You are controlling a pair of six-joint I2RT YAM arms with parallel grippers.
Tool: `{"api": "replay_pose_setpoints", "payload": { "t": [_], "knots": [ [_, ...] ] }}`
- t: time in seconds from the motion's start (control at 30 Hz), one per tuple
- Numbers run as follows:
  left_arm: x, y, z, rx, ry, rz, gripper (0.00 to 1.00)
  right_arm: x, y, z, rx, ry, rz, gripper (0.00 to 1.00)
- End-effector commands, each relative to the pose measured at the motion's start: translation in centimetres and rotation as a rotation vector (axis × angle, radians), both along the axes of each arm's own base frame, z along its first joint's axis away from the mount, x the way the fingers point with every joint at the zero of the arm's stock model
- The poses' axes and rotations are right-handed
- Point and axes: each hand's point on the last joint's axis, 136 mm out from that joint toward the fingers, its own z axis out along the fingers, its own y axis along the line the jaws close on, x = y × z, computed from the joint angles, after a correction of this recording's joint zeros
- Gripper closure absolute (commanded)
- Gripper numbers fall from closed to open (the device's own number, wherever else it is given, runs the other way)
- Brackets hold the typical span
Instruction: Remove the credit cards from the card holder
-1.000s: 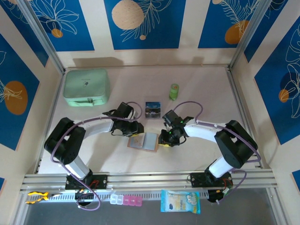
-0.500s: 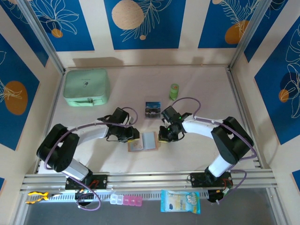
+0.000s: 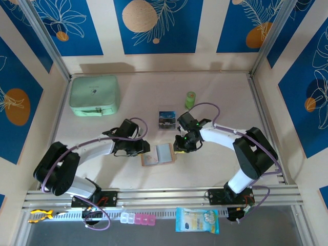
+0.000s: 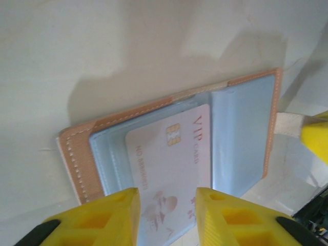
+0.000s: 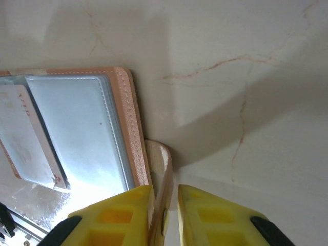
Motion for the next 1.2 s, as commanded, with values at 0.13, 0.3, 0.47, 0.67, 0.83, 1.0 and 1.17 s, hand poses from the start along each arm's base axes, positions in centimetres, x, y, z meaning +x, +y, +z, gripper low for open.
{"api": "replay_pose_setpoints", "payload": {
  "t": [0.13, 0.3, 0.47, 0.67, 0.83, 1.0, 1.17],
  "knots": [
    [-0.2, 0.1, -0.2, -0.008, 0.022, 0.009, 0.77, 0.5, 0.4, 4.1, 0.0, -0.064, 0.016, 0.77],
    [-0.6, 0.1, -1.3, -0.004, 0.05, 0.012, 0.83, 0.9, 2.5, 5.8, 0.065, -0.085, 0.035, 0.76],
    [-0.8, 0.2, -1.8, 0.002, 0.06, 0.008, 0.89, 0.8, 5.4, 6.0, 0.143, -0.059, 0.065, 0.76],
    [-0.8, 0.7, -2.3, 0.039, 0.056, 0.001, 0.91, -0.1, 8.6, 4.6, 0.21, 0.004, 0.095, 0.76],
    [-0.3, 0.9, -2.0, 0.059, 0.036, -0.003, 0.91, -0.7, 9.9, 2.9, 0.211, 0.046, 0.104, 0.75],
    [0.3, 1.0, -0.9, 0.064, 0.003, -0.003, 0.91, -0.9, 10.7, 1.9, 0.216, 0.067, 0.106, 0.75],
    [0.1, 1.0, -0.1, 0.05, -0.003, 0.002, 0.9, -0.9, 11.1, 1.3, 0.222, 0.076, 0.106, 0.75]
  ]
}}
